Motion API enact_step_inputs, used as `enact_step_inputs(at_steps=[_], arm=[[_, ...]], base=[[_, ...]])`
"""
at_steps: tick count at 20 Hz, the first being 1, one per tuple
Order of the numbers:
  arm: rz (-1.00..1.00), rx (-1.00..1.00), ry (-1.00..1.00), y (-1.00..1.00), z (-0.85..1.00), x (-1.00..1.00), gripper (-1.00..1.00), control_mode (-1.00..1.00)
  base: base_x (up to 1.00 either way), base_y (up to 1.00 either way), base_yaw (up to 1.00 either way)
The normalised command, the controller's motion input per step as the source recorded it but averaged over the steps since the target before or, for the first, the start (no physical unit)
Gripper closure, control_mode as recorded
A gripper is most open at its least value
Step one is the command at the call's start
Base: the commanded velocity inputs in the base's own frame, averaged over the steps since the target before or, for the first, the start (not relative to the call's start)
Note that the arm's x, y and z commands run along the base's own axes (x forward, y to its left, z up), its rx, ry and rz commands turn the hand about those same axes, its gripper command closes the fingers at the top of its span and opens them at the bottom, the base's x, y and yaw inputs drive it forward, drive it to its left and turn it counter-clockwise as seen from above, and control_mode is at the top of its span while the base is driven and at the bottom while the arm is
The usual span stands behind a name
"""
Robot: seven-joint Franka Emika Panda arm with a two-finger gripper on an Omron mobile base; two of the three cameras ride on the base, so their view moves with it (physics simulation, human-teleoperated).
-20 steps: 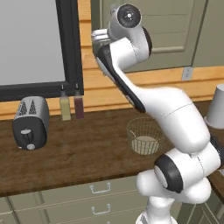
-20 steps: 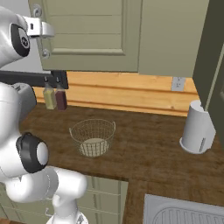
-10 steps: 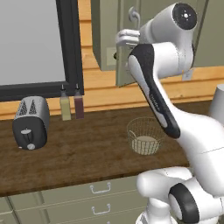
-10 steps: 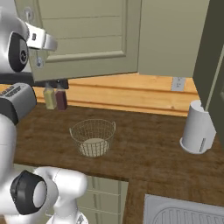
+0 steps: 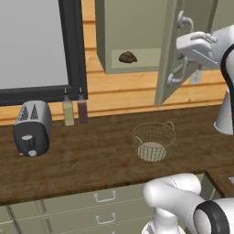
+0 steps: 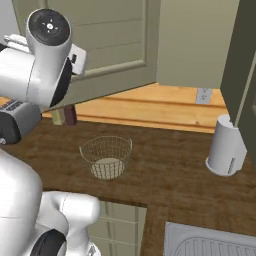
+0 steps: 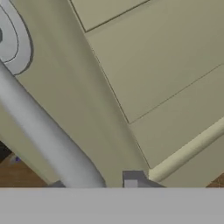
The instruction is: Open the cabinet, pick up the bread from the cabinet and place it in the basket. Then move the basket to the dining counter.
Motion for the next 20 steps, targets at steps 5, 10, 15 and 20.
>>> enact_step_inputs(at_steps=[5, 10, 15, 20], arm=[[0.19, 0.02, 0.01, -0.5, -0.35, -0.2, 1.0, -1.0], [0.15, 0.02, -0.05, -0.1, -0.11, -0.22, -1.0, -1.0], [0.09, 0.0, -0.27, 0.0, 0.0, -0.2, -1.0, -1.0], [0.07, -0.07, -0.27, 0.0, 0.02, -0.09, -1.0, -1.0]], base=[[0.0, 0.0, 0.0], [0.0, 0.0, 0.0], [0.0, 0.0, 0.0], [0.0, 0.0, 0.0]])
